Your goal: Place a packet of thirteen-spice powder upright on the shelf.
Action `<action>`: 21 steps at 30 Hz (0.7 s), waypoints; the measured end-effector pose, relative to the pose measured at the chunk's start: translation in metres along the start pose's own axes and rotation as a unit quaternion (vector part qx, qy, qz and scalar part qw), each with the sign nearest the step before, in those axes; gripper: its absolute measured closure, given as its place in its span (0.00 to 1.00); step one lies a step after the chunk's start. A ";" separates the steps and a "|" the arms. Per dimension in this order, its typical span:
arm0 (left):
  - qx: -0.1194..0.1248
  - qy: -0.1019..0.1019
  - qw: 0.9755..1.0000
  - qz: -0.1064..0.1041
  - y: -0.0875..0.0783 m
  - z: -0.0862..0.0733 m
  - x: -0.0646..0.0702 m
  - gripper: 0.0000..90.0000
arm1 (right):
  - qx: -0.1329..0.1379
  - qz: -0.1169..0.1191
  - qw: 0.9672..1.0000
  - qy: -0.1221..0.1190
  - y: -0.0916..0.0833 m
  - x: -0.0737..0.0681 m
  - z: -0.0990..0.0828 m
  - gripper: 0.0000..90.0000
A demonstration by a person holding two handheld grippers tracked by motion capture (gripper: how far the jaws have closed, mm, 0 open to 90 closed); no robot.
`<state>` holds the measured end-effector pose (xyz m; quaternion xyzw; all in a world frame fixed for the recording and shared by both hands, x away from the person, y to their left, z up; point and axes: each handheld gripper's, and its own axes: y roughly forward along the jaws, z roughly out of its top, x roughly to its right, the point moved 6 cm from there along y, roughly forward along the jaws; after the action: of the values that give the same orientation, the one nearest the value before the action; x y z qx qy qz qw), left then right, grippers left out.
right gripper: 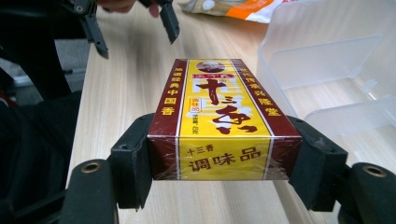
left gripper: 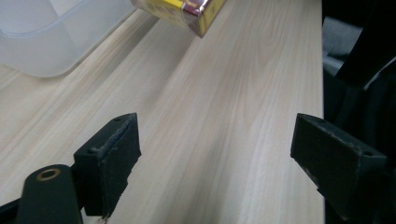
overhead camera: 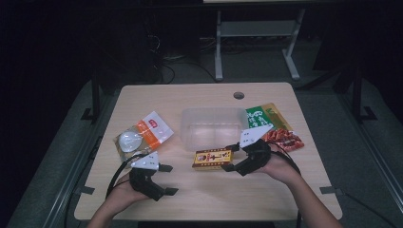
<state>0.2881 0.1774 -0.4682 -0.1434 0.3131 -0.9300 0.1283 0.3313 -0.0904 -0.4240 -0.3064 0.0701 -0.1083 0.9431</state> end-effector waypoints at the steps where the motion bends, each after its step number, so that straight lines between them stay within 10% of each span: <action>1: 0.002 -0.003 1.000 0.001 -0.001 0.000 -0.001 0.17 | 0.000 -0.002 1.000 0.003 -0.001 0.001 0.000 0.35; 21: -0.026 0.013 0.999 0.014 0.002 -0.004 0.005 0.15 | 0.008 -0.043 0.999 -0.013 -0.013 0.036 0.046 0.35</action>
<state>0.2821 0.1761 -0.4714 -0.1300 0.3404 -0.9216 0.1333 0.3737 -0.0836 -0.3814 -0.3033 0.0440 -0.1452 0.9407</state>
